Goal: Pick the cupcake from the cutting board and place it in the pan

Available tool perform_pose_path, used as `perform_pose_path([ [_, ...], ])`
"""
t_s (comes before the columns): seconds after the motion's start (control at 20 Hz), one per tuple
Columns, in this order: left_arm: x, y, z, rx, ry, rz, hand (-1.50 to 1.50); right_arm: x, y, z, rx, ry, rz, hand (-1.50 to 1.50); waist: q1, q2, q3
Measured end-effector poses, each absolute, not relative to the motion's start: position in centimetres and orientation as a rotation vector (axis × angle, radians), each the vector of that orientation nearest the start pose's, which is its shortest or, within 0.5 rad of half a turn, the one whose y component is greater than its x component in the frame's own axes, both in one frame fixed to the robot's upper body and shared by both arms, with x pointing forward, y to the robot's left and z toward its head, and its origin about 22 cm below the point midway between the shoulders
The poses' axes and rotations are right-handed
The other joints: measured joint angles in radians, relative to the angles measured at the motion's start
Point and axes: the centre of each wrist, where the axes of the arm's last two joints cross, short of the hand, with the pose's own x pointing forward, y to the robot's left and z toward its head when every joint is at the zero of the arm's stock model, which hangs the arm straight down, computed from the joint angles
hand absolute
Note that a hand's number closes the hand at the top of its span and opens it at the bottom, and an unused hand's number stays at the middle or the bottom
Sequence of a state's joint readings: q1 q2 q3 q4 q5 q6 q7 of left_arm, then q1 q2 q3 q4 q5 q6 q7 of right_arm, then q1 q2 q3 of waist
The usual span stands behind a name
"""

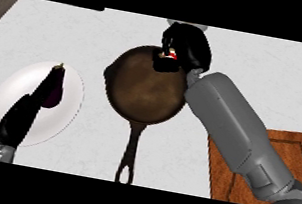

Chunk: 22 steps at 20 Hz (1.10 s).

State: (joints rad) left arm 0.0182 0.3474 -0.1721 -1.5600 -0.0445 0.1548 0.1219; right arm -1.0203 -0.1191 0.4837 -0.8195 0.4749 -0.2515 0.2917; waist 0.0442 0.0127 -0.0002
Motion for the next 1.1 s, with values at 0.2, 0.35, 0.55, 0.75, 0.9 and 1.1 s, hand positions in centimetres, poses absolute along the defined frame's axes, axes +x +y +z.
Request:
perform_pose_path([
  [0.2,23.7,27.2,0.8,0.304,-1.408,-0.306,0.0,41.1,-4.4,9.9,-0.653,-1.576,1.019,1.5,0.016,0.005,0.0],
  [0.35,24.0,27.1,1.3,0.292,-1.418,-0.318,0.0,41.3,-4.1,8.4,-0.668,-1.522,1.078,1.5,0.036,0.01,0.0],
  [0.55,24.5,26.2,1.7,0.271,-1.435,-0.343,0.0,41.5,-4.3,7.4,-0.563,-1.421,1.07,-1.5,0.064,0.019,0.0],
  [0.75,25.0,25.8,2.0,0.262,-1.445,-0.357,0.0,41.5,-5.3,6.2,-0.415,-1.311,0.94,-1.5,0.084,0.025,0.001],
  [0.9,25.0,25.8,2.1,0.252,-1.447,-0.366,0.0,41.3,-5.9,5.3,-0.323,-1.319,0.831,-1.5,0.096,0.026,0.002],
  [1.1,24.8,25.5,1.7,0.248,-1.442,-0.368,0.0,41.2,-6.1,5.2,-0.272,-1.429,0.679,-1.5,0.093,0.023,0.002],
])
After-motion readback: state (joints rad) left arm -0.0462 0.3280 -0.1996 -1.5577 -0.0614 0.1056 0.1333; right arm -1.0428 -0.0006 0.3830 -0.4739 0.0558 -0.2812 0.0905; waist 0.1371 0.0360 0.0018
